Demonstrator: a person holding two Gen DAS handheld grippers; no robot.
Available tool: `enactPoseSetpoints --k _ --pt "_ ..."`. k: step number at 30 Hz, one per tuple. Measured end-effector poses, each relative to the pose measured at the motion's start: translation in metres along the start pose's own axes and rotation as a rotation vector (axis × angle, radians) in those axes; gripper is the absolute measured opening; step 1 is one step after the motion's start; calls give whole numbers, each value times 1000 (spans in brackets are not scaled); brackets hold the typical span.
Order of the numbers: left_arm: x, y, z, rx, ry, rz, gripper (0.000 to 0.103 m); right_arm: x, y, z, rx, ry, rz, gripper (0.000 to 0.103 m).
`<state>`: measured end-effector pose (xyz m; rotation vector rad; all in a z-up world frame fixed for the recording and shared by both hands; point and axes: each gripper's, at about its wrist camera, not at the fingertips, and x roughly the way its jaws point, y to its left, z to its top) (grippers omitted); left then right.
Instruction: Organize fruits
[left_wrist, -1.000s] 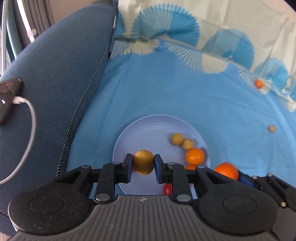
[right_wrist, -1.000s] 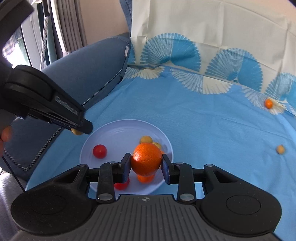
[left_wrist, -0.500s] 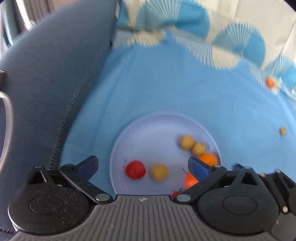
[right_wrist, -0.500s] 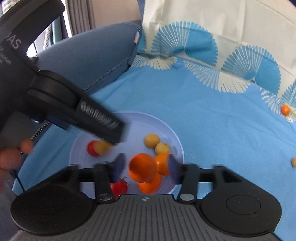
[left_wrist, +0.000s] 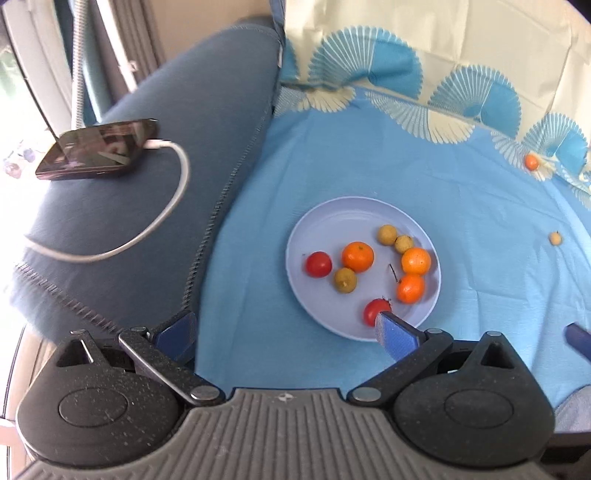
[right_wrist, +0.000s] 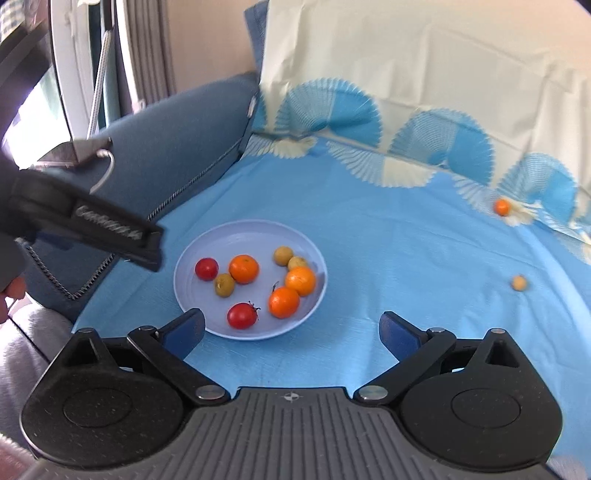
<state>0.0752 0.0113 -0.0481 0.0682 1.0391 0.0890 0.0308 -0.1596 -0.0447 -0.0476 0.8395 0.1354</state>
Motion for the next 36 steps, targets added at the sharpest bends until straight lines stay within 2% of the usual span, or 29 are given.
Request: enactPoseSetpoints --k 9,17,27,36 --pt "-56 -4 -40 34 -80 -11 103 -68 -1 -16 13 -114 -35 102" --pt "-91 -11 -59 45 -156 -19 103 -112 -6 -29 37 -201 -71 102" --pt "-109 -1 -66 26 -187 -27 103 -136 1 -37 10 -253 -63 102" --pt "-109 3 -68 24 -187 -31 103 -137 6 -37 2 -252 -63 102"
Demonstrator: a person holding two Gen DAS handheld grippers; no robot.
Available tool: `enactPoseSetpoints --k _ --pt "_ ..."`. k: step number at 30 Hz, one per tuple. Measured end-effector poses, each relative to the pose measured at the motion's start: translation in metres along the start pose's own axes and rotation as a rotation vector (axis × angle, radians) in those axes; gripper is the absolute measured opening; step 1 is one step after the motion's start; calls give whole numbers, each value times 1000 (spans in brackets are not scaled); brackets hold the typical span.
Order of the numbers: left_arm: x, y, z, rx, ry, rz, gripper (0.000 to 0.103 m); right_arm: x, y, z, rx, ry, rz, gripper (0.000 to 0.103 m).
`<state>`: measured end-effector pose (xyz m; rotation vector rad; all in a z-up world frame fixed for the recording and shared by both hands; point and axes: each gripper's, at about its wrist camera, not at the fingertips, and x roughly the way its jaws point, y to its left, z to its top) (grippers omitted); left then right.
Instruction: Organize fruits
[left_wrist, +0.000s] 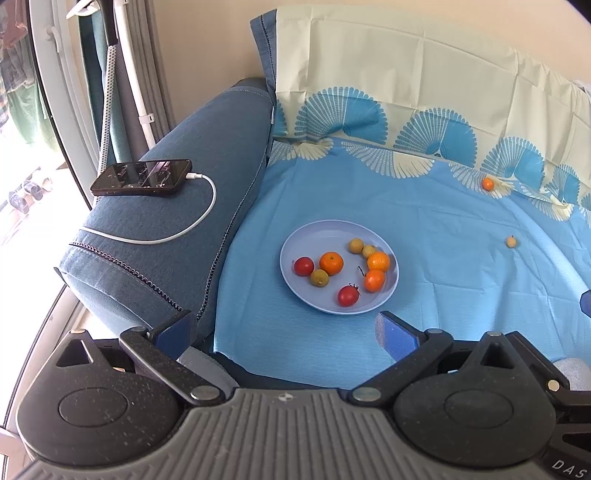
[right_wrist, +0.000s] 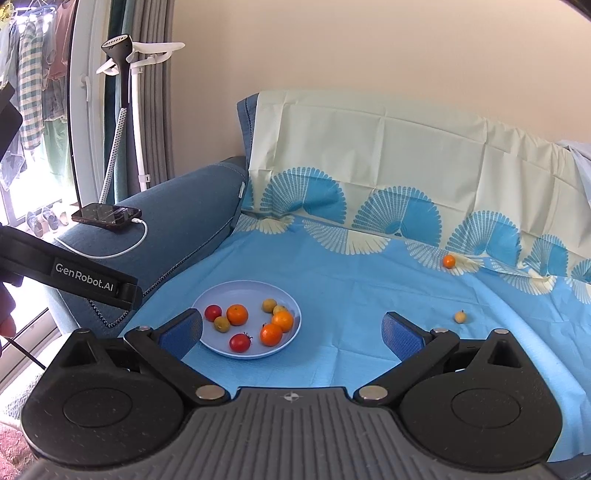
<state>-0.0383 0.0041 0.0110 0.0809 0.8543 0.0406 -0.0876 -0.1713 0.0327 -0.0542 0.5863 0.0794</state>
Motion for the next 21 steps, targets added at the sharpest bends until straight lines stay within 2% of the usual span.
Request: enactPoseSetpoints --k 21 --pt "2 -1 -1 8 2 -1 103 4 0 -2 11 13 -12 102"
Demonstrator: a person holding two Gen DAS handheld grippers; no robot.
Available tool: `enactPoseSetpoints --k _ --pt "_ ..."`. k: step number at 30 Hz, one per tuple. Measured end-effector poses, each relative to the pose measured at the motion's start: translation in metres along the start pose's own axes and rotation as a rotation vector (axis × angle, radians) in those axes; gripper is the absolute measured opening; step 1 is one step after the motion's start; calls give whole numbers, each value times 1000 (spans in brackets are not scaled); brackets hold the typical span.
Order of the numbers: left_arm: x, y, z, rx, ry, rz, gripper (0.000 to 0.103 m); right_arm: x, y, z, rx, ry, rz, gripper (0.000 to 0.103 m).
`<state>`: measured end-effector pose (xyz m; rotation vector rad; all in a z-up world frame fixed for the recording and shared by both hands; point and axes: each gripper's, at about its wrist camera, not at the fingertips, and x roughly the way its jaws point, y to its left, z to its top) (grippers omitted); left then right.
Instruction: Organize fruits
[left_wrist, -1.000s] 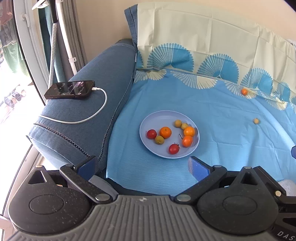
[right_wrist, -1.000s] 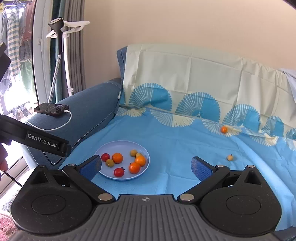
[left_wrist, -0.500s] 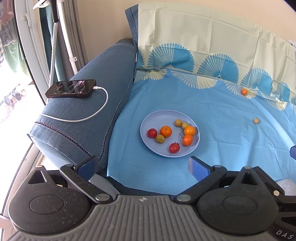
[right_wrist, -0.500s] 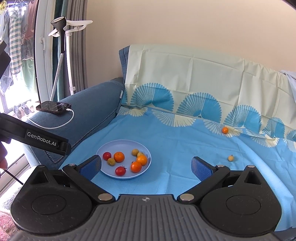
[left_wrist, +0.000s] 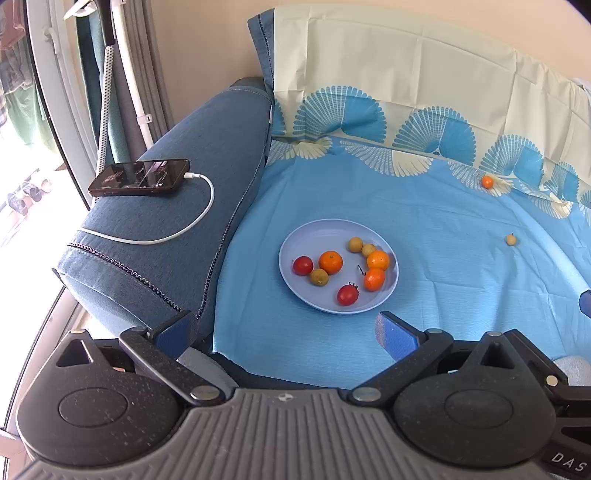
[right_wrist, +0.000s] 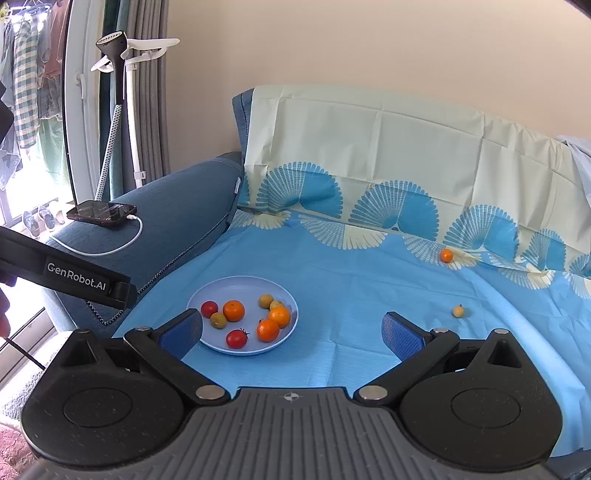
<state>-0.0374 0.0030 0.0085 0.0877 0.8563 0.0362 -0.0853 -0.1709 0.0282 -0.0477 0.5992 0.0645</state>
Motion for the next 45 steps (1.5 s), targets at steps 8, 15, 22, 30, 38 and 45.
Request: enactPoseSetpoints --k 8,15,22,30,38,45 --pt "5 -2 0 6 13 1 103 2 -2 -2 5 8 0 102" --pt "13 -6 1 19 31 1 103 9 -4 -4 17 26 -2 102" --pt "23 -9 3 29 59 0 103 19 -10 -6 39 52 -7 102" --pt "46 -16 14 41 109 6 103 42 -25 -14 96 101 -29 102" --pt "84 -39 44 86 165 41 103 83 -84 -26 203 108 -179 102" --pt "134 -89 93 116 228 -5 103 156 -179 -37 303 77 -388 102"
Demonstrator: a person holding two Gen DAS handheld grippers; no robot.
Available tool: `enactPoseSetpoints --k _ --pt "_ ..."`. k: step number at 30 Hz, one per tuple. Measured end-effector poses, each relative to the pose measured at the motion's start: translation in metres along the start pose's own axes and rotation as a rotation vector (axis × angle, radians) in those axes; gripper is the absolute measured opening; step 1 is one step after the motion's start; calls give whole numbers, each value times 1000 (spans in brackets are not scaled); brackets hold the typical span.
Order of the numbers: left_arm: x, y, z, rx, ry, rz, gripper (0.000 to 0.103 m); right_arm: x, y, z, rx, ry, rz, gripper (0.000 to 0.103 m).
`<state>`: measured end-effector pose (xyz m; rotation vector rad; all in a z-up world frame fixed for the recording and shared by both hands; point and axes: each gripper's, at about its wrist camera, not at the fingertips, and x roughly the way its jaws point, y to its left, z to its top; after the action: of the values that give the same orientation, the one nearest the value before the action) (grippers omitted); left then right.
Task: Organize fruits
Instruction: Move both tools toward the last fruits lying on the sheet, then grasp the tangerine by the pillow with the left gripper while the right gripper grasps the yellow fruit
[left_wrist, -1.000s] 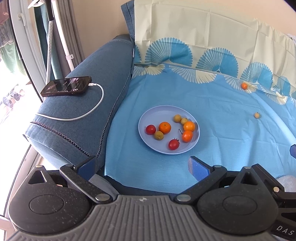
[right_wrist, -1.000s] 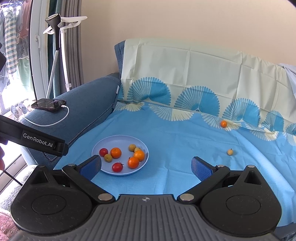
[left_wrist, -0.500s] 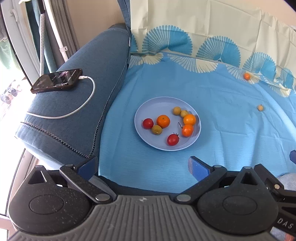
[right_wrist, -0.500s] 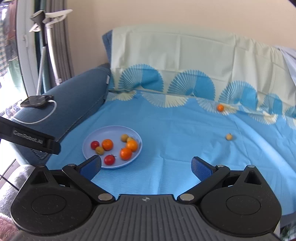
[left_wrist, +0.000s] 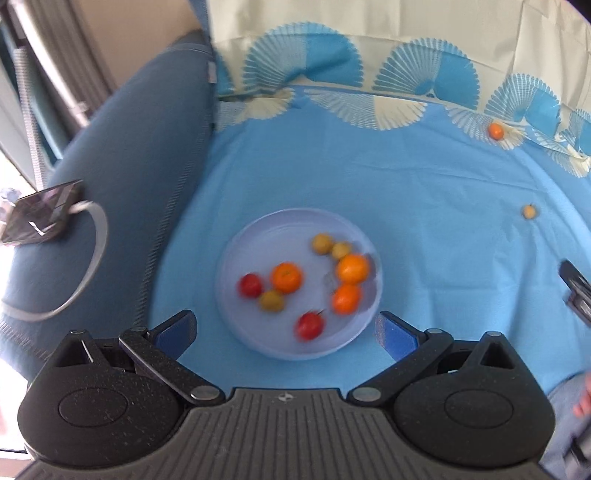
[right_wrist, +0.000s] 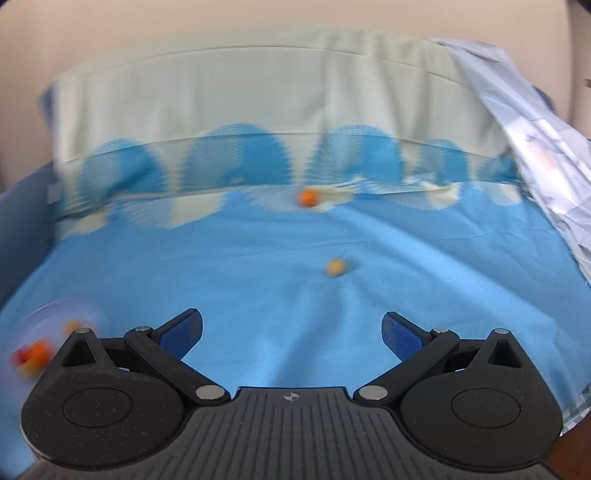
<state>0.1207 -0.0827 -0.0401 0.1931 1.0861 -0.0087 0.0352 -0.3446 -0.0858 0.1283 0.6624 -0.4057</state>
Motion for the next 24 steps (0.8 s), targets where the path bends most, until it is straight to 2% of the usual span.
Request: enactPoseSetpoints --k 4,8,10,12,14,15,16,18,22,24 --pt "21 -27 34 9 12 -2 103 101 -33 16 54 34 -95 102" --pt "45 -51 59 28 31 24 103 190 -49 22 94 108 -126 102" --pt "57 -62 69 37 47 22 103 223 -52 22 93 126 -135 98" --pt "69 -73 78 49 54 21 103 242 -53 18 85 124 -123 59" --pt "80 -88 87 66 48 24 103 250 -53 16 81 92 -115 52" --pt "85 -97 93 77 42 24 103 250 -53 15 74 79 -106 30" --pt "91 -107 100 90 34 20 103 250 -55 14 71 70 -107 26" --pt "102 -133 116 119 6 4 103 248 -65 15 110 62 -138 26" --pt "129 -210 167 190 -84 -68 103 241 -114 23 256 17 -360 26" --pt "148 -257 197 224 -113 -135 103 242 -146 26 334 -18 -473 26"
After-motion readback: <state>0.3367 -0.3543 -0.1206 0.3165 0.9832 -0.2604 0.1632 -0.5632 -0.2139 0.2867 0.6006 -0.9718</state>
